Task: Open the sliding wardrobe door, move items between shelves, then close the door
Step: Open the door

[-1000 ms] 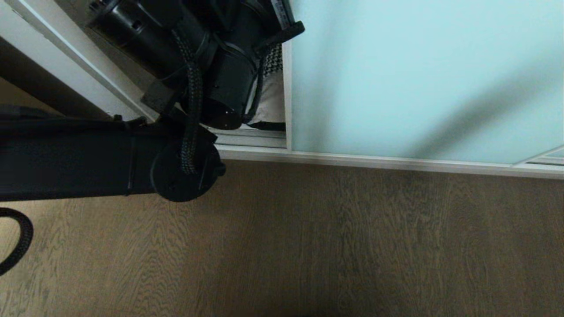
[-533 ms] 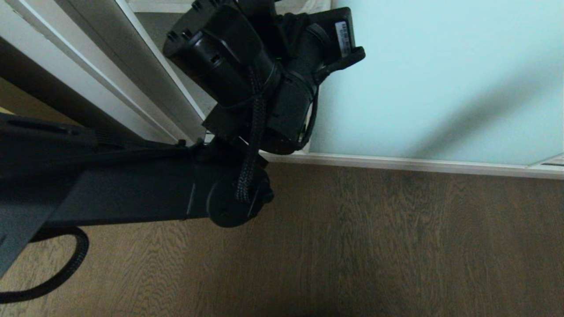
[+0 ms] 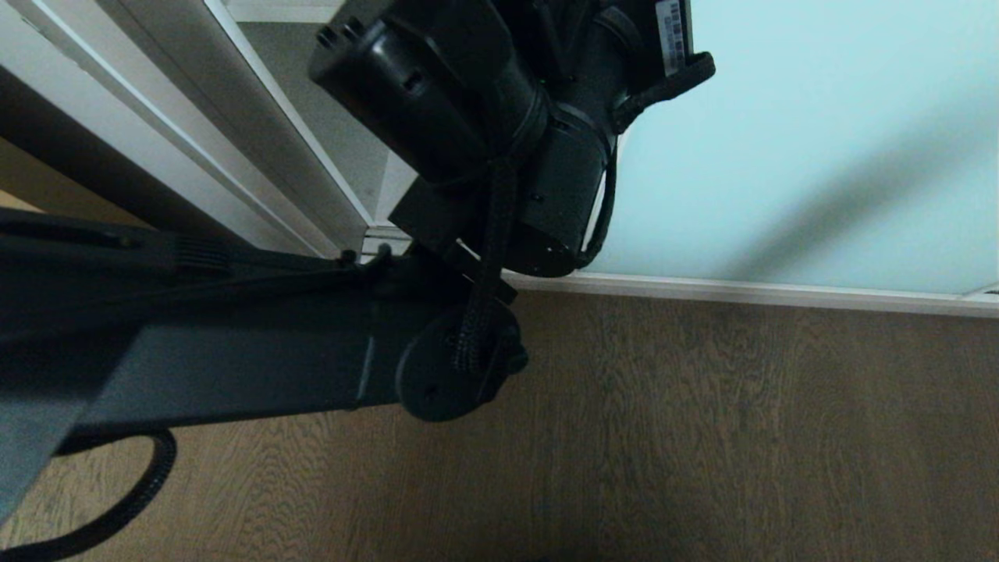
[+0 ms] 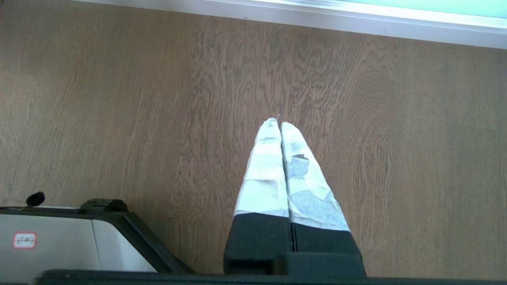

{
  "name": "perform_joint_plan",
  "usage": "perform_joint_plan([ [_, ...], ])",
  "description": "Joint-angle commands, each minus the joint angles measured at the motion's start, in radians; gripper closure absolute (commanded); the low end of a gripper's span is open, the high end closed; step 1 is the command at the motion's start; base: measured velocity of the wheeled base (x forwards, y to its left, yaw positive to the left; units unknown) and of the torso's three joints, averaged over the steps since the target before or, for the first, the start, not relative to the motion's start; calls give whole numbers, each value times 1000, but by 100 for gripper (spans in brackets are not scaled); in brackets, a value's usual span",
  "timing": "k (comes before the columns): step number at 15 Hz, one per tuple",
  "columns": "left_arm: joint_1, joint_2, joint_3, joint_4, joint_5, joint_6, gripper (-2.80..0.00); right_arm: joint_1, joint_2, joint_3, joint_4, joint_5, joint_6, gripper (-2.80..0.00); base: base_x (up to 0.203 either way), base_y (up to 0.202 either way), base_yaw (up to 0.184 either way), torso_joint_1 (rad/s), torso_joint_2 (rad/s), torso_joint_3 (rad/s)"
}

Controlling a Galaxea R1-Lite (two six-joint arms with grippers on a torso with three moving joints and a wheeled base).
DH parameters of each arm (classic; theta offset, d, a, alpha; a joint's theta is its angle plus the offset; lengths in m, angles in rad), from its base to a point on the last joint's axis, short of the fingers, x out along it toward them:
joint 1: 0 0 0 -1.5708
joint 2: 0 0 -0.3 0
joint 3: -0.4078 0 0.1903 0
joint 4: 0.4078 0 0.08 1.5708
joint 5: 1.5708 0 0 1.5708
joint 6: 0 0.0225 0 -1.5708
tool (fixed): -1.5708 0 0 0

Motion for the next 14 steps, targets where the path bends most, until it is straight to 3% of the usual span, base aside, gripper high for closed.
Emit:
perform_joint_plan([
  [1,-19,-133,107,1,10,1,0,1,0,2,0,1,0,0,0,0,0,0,0,0],
  [5,15,-177,162,13,39,8,0,1,0,2,0,1,0,0,0,0,0,0,0,0],
  [7,63,-277,264,22,79,32,0,1,0,2,0,1,0,0,0,0,0,0,0,0],
  [11,254,-537,623,22,138,61,0,1,0,0,0,0,0,0,0,0,0,0,0,0],
  [14,444,-779,903,20,150,69,0,1,0,2,0,1,0,0,0,0,0,0,0,0],
])
